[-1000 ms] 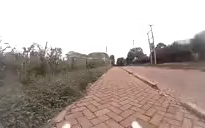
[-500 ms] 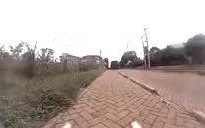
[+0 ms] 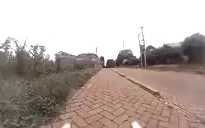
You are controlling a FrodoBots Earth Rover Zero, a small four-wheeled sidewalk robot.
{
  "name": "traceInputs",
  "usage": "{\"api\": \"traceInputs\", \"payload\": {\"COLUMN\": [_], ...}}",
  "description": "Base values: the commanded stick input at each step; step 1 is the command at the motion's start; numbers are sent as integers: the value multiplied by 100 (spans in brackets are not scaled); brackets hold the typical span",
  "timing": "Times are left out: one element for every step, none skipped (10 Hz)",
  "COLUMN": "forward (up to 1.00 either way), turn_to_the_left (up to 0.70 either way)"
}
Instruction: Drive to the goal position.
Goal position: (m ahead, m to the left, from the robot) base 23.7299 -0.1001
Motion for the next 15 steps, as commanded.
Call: {"api": "traceInputs", "payload": {"forward": [70, 70, 70, 70, 70, 70, 70, 70, 70, 70, 70, 70, 70, 70, 70], "turn_to_the_left": [5, 6, 7, 6, 5, 3, 2, 0, -7, -14, -22, -29, -34, -26, -19]}}
